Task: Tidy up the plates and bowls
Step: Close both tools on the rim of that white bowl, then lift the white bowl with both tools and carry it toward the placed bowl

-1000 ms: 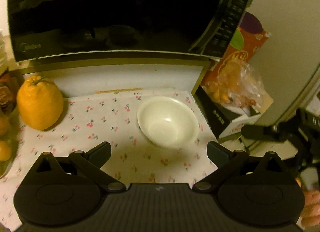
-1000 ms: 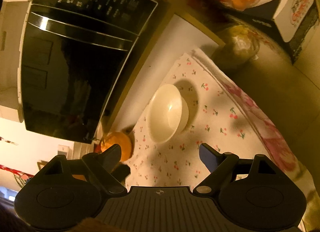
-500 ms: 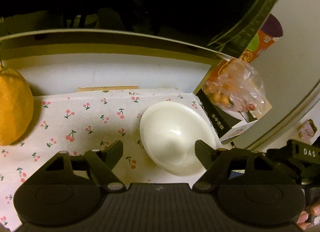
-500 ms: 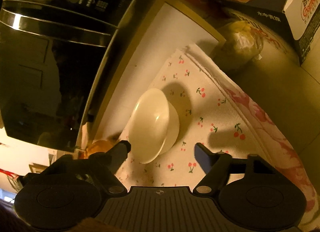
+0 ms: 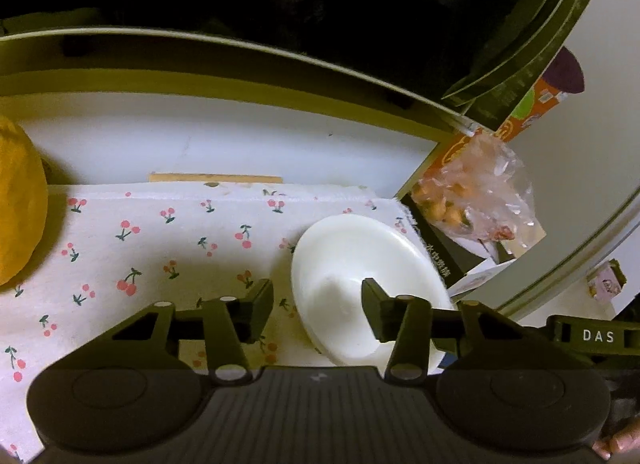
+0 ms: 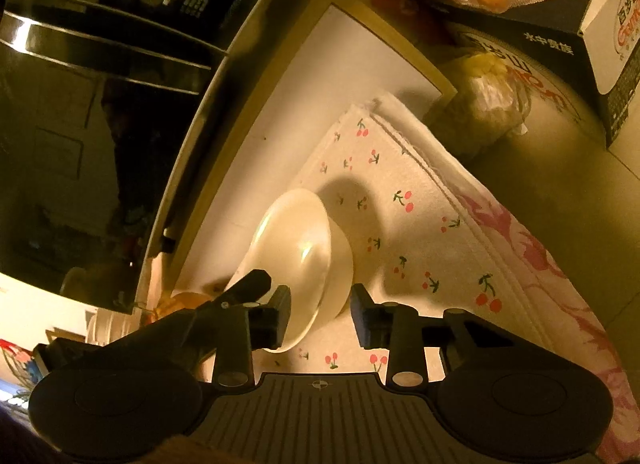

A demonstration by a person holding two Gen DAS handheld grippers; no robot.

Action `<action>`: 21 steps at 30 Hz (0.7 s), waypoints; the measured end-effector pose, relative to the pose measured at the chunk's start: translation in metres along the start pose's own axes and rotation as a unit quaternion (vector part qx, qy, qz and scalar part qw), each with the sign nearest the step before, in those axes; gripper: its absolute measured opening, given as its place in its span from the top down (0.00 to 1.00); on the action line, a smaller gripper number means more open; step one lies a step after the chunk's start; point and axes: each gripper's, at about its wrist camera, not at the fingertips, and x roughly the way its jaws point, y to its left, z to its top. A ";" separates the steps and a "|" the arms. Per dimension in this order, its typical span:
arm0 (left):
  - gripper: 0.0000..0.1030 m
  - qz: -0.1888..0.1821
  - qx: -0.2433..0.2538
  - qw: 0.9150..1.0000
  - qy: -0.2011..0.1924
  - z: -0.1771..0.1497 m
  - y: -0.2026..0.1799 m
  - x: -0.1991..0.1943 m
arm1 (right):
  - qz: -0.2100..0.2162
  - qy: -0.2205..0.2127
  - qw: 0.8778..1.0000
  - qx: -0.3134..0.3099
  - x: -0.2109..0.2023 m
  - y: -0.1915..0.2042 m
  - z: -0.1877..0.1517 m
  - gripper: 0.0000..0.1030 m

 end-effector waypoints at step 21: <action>0.83 0.020 0.004 1.000 0.008 -0.002 -0.010 -0.009 | -0.005 -0.007 1.000 -0.012 -0.007 0.015 -0.008 0.88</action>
